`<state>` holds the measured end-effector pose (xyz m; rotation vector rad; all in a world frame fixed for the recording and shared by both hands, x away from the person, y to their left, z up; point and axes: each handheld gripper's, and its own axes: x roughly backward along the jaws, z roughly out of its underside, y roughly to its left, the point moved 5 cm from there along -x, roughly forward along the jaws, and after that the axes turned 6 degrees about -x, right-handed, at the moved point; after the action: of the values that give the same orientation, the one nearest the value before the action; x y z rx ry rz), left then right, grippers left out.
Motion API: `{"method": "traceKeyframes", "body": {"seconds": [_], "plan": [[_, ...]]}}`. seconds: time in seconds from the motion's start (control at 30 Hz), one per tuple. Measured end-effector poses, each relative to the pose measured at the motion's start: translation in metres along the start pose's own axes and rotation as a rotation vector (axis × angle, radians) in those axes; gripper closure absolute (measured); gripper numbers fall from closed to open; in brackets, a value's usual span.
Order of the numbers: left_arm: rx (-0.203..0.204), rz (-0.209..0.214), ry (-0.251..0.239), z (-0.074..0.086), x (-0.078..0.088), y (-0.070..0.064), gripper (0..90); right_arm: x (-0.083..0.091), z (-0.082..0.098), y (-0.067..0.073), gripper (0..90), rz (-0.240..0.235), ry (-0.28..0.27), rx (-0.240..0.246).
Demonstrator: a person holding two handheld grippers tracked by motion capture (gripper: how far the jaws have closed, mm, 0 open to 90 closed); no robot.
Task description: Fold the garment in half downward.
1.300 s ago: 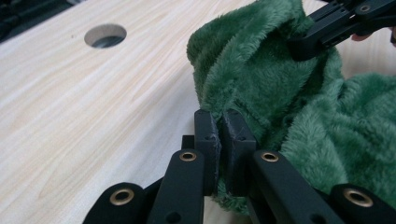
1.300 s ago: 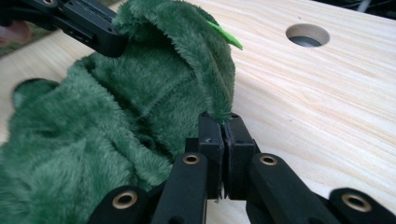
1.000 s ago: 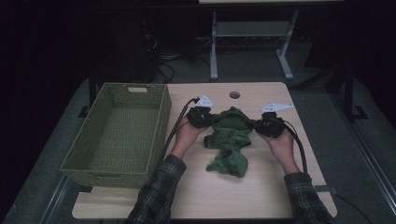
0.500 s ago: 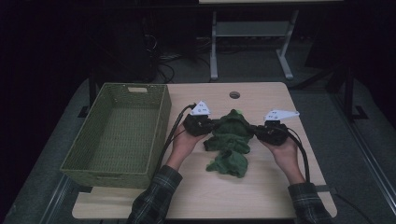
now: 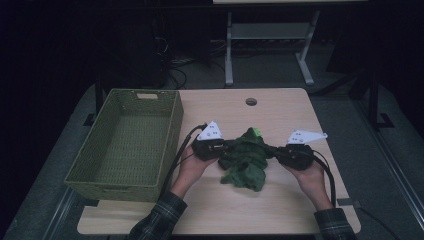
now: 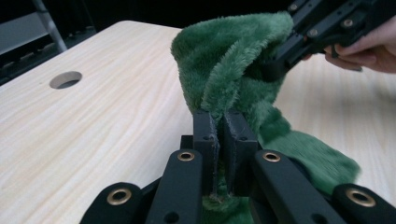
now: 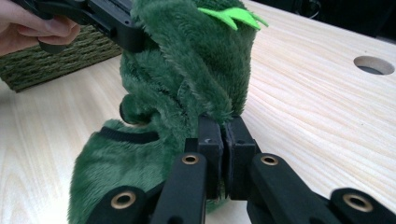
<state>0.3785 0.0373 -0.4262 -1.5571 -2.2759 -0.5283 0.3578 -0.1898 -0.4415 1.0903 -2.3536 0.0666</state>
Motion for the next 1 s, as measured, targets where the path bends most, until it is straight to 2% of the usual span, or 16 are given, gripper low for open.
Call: {"method": "traceKeyframes", "body": {"seconds": [0.17, 0.23, 0.43, 0.57, 0.67, 0.77, 0.83, 0.9, 1.0], "plan": [[0.001, 0.021, -0.011, 0.006, 0.005, -0.013, 84.2, 0.004, 0.007, 0.01, 86.4, -0.025, 0.014, 0.006], [-0.005, 0.028, -0.02, 0.009, 0.008, -0.019, 84.1, 0.007, 0.01, 0.015, 86.3, -0.036, 0.0, 0.013], [-0.024, 0.044, -0.023, 0.017, 0.013, -0.034, 83.2, 0.011, 0.022, 0.028, 85.8, -0.062, 0.013, 0.009], [-0.027, 0.059, -0.011, 0.026, 0.014, -0.042, 82.9, 0.013, 0.03, 0.034, 84.6, -0.078, 0.03, 0.002], [-0.03, 0.068, 0.005, 0.032, 0.013, -0.048, 82.3, 0.016, 0.034, 0.037, 83.1, -0.069, 0.021, 0.016], [-0.029, 0.077, 0.015, 0.037, 0.014, -0.054, 82.0, 0.018, 0.038, 0.039, 82.2, -0.077, 0.031, 0.004], [-0.034, 0.083, 0.029, 0.04, 0.015, -0.056, 81.4, 0.019, 0.041, 0.04, 82.0, -0.087, 0.041, 0.001], [-0.023, 0.086, 0.031, 0.043, 0.017, -0.058, 80.8, 0.02, 0.043, 0.043, 80.9, -0.092, 0.034, 0.003], [-0.023, 0.085, 0.04, 0.047, 0.02, -0.06, 79.2, 0.019, 0.049, 0.047, 77.2, -0.097, 0.061, 0.009]]}}
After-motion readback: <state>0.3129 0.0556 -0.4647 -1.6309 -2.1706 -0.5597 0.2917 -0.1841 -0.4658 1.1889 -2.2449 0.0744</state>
